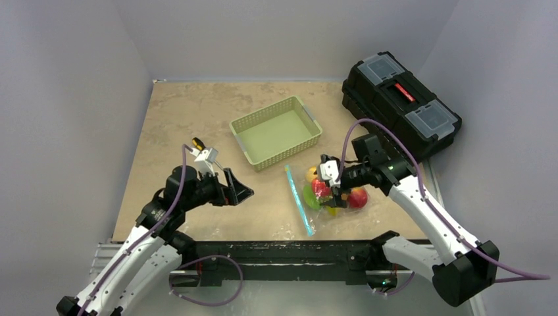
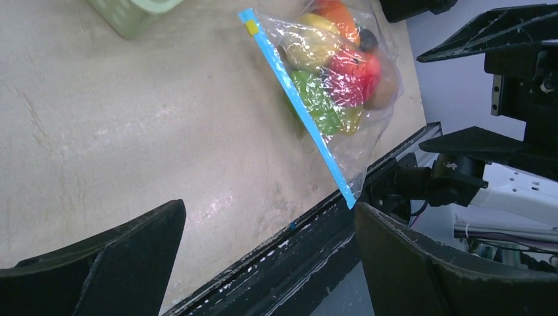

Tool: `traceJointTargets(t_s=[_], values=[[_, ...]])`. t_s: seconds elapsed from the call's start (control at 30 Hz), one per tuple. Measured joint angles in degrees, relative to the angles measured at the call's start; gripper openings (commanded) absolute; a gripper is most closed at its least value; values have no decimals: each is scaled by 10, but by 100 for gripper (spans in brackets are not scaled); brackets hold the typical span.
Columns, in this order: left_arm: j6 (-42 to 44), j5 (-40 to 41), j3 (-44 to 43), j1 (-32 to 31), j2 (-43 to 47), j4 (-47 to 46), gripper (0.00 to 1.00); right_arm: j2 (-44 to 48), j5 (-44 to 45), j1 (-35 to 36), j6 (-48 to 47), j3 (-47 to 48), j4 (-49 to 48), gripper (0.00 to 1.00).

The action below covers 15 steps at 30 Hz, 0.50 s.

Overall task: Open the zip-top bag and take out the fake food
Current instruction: Pick up the zipper food storage bag at the center of the board.

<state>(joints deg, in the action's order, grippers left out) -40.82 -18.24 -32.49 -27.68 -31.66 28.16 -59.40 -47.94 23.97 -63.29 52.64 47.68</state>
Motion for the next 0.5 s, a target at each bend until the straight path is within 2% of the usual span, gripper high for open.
traceJointTargets(t_s=[0.2, 0.5], values=[[-83, 52, 68, -84, -17, -66, 99, 3, 5, 60, -69, -46, 13, 99], [-207, 189, 86, -228, -132, -203, 99, 38, 4, 78, -70, -97, -19, 99]])
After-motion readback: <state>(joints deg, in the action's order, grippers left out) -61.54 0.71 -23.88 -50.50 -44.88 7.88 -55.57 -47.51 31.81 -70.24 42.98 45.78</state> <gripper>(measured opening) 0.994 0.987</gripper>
